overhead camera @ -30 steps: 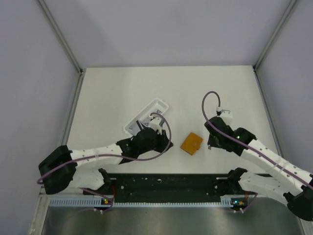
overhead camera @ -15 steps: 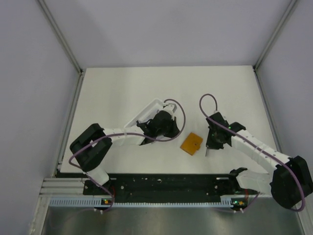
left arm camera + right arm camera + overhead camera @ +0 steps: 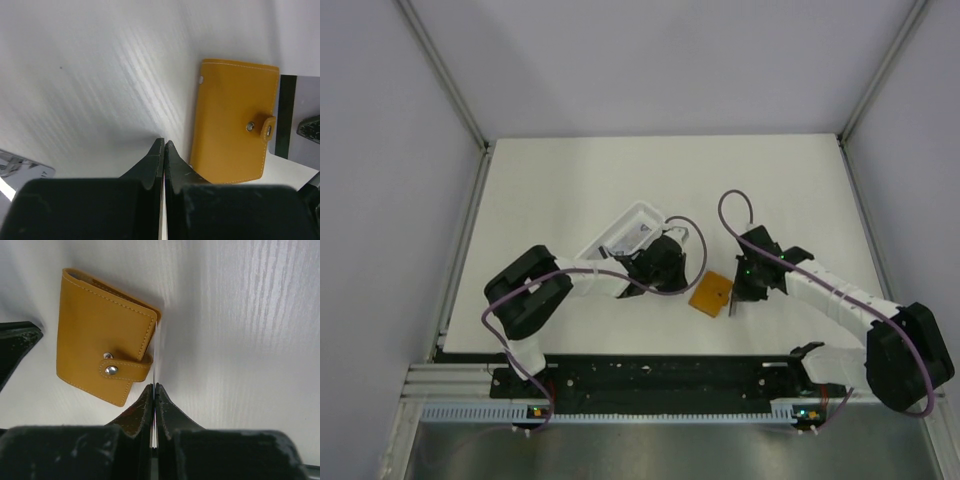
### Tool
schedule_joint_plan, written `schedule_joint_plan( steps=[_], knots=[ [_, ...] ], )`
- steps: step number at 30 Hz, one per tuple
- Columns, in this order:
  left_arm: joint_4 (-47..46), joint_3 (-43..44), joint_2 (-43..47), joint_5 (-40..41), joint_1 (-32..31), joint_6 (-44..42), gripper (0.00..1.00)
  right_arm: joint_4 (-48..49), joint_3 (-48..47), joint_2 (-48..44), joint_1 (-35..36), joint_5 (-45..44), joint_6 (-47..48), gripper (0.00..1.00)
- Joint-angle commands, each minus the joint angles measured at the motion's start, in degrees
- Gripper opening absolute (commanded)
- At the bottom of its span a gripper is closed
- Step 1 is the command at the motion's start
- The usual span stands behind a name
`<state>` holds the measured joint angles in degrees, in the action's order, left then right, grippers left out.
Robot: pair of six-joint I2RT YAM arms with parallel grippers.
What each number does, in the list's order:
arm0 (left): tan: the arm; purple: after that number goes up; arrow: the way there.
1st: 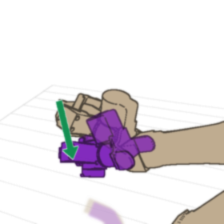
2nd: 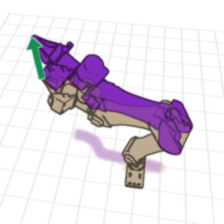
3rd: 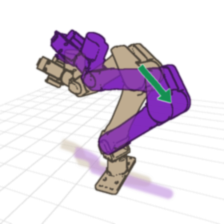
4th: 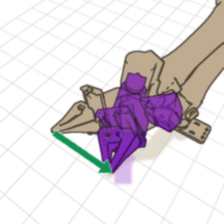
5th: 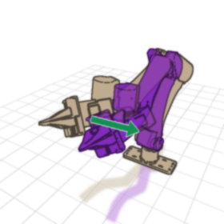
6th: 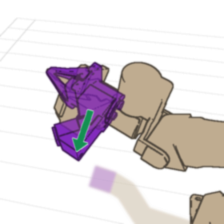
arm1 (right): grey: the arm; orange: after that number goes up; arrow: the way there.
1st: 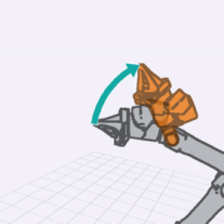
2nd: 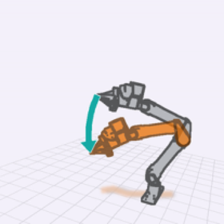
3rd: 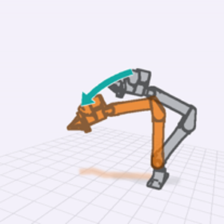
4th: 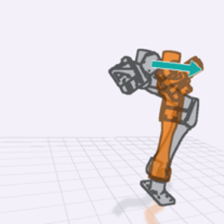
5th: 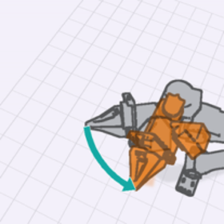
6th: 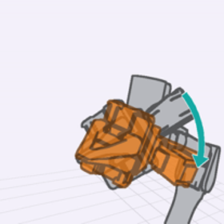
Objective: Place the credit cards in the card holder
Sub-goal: Move the card holder to the center of the board.
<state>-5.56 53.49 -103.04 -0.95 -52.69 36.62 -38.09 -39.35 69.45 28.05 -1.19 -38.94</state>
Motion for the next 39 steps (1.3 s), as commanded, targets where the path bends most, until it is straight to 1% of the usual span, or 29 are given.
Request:
schedule_joint_plan(
  steps=[1, 5, 9, 17, 19, 22, 26, 28, 30, 34, 39],
  knots=[
    [-2.78, -0.84, -0.93, -1.95, -1.72, 1.87, 0.0, 3.98, -0.73, 0.16, -0.46, 2.77, 2.02, 0.0],
    [-5.42, -3.83, -0.23, -3.35, -2.86, 3.8, 0.0, 6.0, -0.11, -0.46, -0.46, 4.79, 4.48, 0.0],
    [-7.62, -8.57, 2.05, -2.74, -4.79, 5.65, 0.0, 6.88, -0.2, -0.72, -0.37, 7.86, 6.42, 0.0],
    [-8.59, -17.28, 10.31, 0.42, -8.04, 10.48, 0.0, 9.17, 0.68, -0.98, 0.07, 14.54, 7.12, 0.0],
    [-7.89, -18.86, 12.51, 3.23, -8.66, 11.19, 0.0, 9.43, 0.68, -0.98, 1.3, 15.87, 7.21, 0.0],
    [-5.35, -20.71, 15.84, 6.3, -8.93, 12.16, 0.0, 8.3, 0.07, -1.33, 3.41, 13.51, 7.21, 0.0],
    [-1.39, -22.2, 21.03, 9.64, -8.84, 12.51, 0.0, 3.73, -2.04, -4.32, 4.55, 5.07, 7.47, 0.0],
    [0.02, -22.56, 23.67, 10.79, -8.84, 12.16, 0.0, 1.88, -3.7, -6.07, 4.9, 3.48, 7.74, 0.0],
    [0.29, -22.99, 25.87, 11.41, -8.92, 11.81, 0.0, 0.39, -5.73, -6.61, 5.78, 3.91, 8.26, 0.0],
    [-7.16, -25.11, 28.25, 9.48, -8.92, 9.7, 0.0, 0.2, -9.15, -4.51, 8.41, 8.57, 6.86, 0.0],
    [-12.61, -23.09, 24.3, 7.63, -10.24, 7.94, 0.0, -0.06, -12.06, 1.73, 10.96, 8.84, 4.4, 0.0]
  ],
)
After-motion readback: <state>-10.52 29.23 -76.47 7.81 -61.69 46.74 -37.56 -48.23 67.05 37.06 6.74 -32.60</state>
